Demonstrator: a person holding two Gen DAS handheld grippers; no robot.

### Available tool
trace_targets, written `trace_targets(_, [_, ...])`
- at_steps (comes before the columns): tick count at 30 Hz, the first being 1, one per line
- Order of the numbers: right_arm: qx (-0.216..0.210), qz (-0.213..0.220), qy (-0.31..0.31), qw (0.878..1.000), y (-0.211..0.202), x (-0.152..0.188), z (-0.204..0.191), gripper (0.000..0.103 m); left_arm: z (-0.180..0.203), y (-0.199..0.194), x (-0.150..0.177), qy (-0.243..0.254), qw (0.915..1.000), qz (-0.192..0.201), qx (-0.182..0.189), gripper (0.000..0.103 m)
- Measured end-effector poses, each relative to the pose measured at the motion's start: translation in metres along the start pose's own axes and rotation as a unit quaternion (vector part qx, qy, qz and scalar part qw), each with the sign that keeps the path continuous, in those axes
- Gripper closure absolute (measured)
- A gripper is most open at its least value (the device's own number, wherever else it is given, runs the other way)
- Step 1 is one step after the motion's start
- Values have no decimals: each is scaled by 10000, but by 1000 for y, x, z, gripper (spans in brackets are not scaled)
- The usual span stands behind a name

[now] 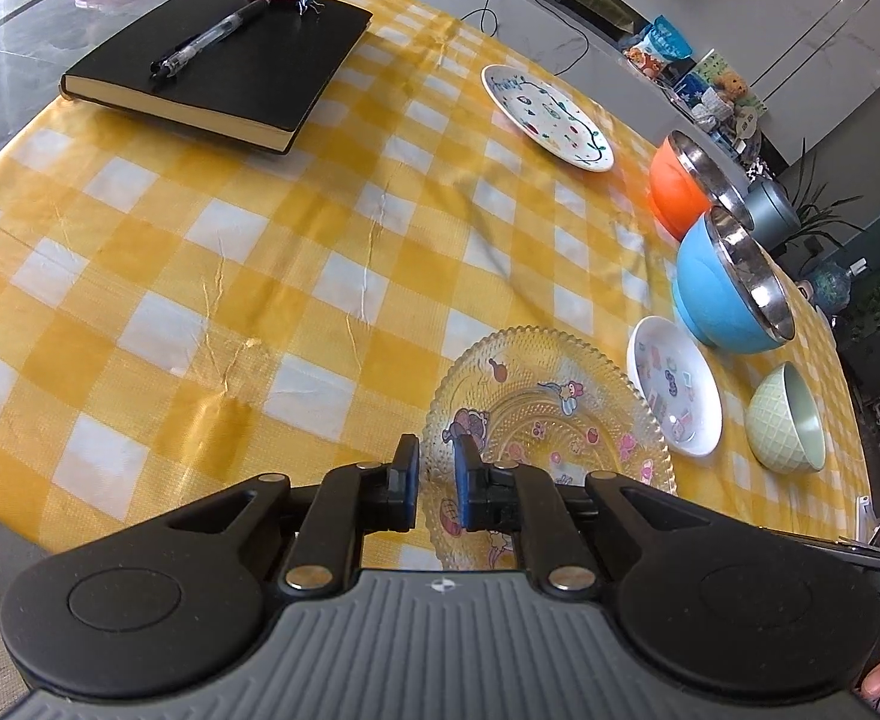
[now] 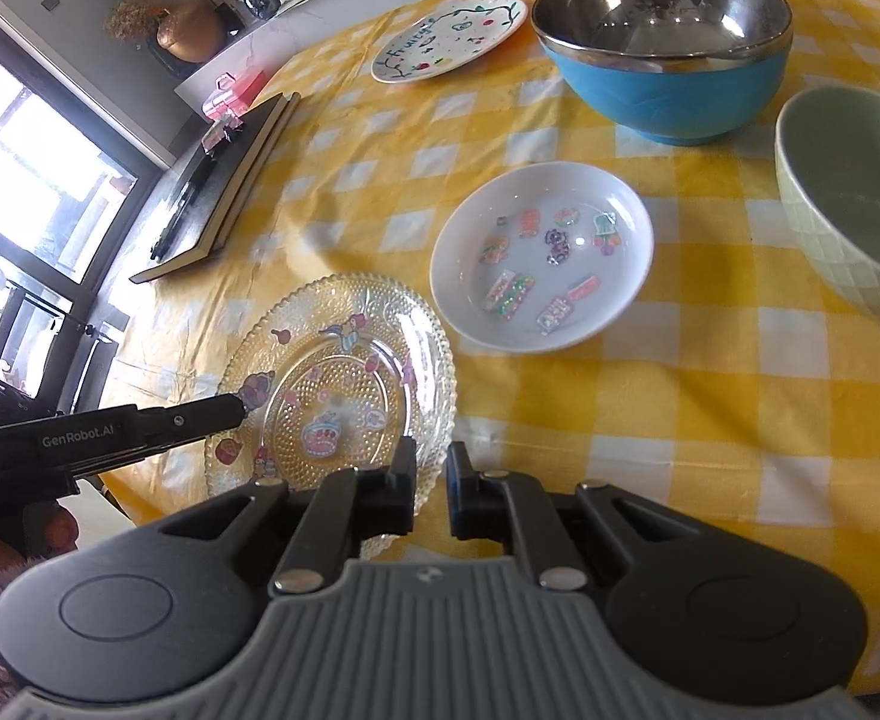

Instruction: Organize plates and bowls

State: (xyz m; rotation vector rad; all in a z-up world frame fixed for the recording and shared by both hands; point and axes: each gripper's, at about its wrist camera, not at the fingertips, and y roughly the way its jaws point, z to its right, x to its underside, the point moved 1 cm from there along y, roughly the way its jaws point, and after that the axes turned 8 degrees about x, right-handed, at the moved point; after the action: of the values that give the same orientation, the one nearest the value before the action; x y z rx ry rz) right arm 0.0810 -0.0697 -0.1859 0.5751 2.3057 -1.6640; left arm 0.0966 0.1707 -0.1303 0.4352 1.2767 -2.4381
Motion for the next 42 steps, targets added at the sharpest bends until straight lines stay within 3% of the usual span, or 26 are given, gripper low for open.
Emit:
trace_targets(6, [0, 49, -94, 9999, -2, 1, -3, 90, 1, -2, 0, -10, 10000, 0, -75, 89])
trace_targets(11, [25, 183, -211, 9996, -10, 0, -6, 79, 12, -12, -2, 333, 9990, 80, -300, 86])
trace_targets(13, [51, 365, -335, 9988, -17, -1, -9, 73, 17, -18, -4, 479, 9977, 159, -450, 78])
trace_targets(19, [190, 904, -663, 9935, -41, -15, -20, 64, 31, -33, -18, 817, 9932, 429, -707, 76])
trace_targets(22, [199, 1029, -682, 9921, -46, -30, -22, 56, 36, -38, -31, 831, 9925, 603, -661, 76])
trace_targets(31, [132, 980, -370, 9944, -35, -89, -22, 56, 47, -26, -88, 742, 9938, 730, -402, 76])
trace_targets(42, [226, 724, 231, 9969, 6, -198, -12, 62, 50, 43, -163, 542, 9959, 730, -14, 69])
